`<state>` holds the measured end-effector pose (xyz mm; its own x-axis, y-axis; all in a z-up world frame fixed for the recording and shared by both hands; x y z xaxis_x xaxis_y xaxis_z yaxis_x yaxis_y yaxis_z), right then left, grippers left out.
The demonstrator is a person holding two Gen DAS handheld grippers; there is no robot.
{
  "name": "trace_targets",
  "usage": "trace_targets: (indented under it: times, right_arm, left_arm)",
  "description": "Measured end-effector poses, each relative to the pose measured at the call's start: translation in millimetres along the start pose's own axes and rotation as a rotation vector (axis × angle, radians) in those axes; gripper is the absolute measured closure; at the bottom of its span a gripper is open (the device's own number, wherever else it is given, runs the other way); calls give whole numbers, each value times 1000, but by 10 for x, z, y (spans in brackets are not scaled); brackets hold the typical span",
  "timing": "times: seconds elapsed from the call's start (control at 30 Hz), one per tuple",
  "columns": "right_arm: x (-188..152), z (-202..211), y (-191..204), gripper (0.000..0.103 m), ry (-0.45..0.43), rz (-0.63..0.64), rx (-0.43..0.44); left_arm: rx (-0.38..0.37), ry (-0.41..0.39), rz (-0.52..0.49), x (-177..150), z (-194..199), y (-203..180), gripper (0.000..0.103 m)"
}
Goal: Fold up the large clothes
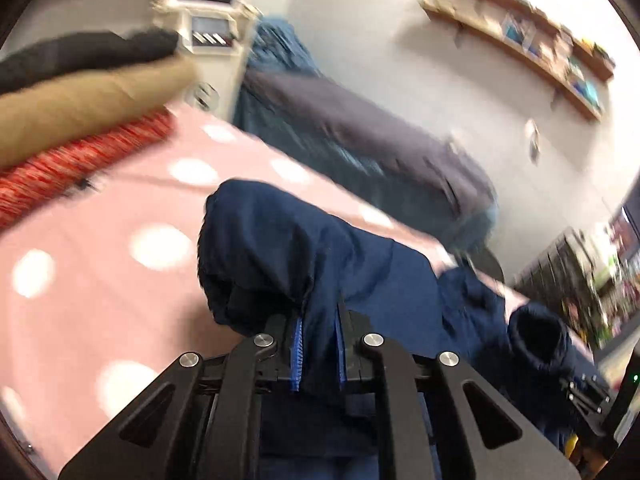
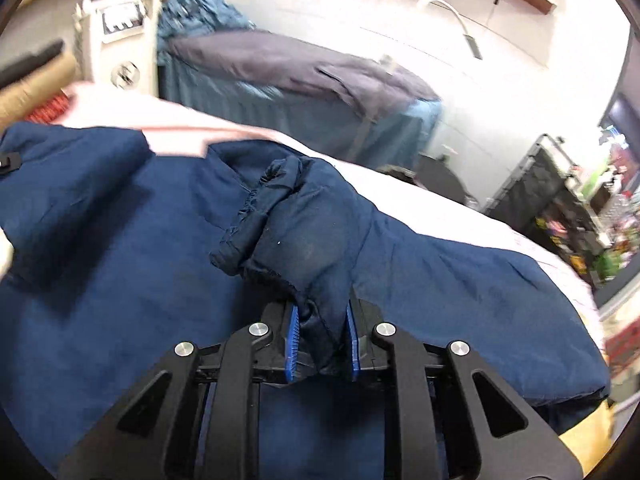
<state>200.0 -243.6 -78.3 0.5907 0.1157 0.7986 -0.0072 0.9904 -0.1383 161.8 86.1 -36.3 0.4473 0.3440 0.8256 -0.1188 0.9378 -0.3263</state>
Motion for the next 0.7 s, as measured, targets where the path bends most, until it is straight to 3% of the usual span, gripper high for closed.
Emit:
trace_targets:
  times: [0.13, 0.27, 0.43, 0.5, 0.57, 0.63, 0.7]
  right_arm:
    - [253, -5, 520, 84, -15, -69, 129]
    - [403, -80, 1155, 84, -15, -80, 239]
    - [139, -324, 1875, 82, 90, -1, 280]
    - [-160, -454, 2065, 75, 163, 11, 303]
    - [-407, -527, 2153, 51, 208, 14, 306]
    - [-615, -499, 2149, 34, 236, 4, 293]
    - [-703, -294, 2086, 33, 179, -39, 297]
  left_arm:
    - [118, -108, -30, 372, 357, 467, 91]
    - [189, -143, -2, 525, 602, 891, 91]
    - [246, -145, 62, 516, 740, 1286, 91]
    - [253, -134, 86, 510, 732, 1425, 91]
    - [255, -125, 96, 462, 724, 1498, 91]
    - [261, -118, 98, 388, 717, 1570, 91]
    - [265, -101, 113, 297, 705, 1664, 91]
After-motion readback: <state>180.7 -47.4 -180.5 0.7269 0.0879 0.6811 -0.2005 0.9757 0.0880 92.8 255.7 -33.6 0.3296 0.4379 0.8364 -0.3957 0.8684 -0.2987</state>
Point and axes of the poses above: each gripper's, at about its wrist camera, not at the fingertips, and z roughly against the way its jaws point, y to its left, x to its top, the point moved 4 cm from there along -z, roughly the way its jaws point, and after that the axes turned 11 degrees about -y, right-handed, at the moved point
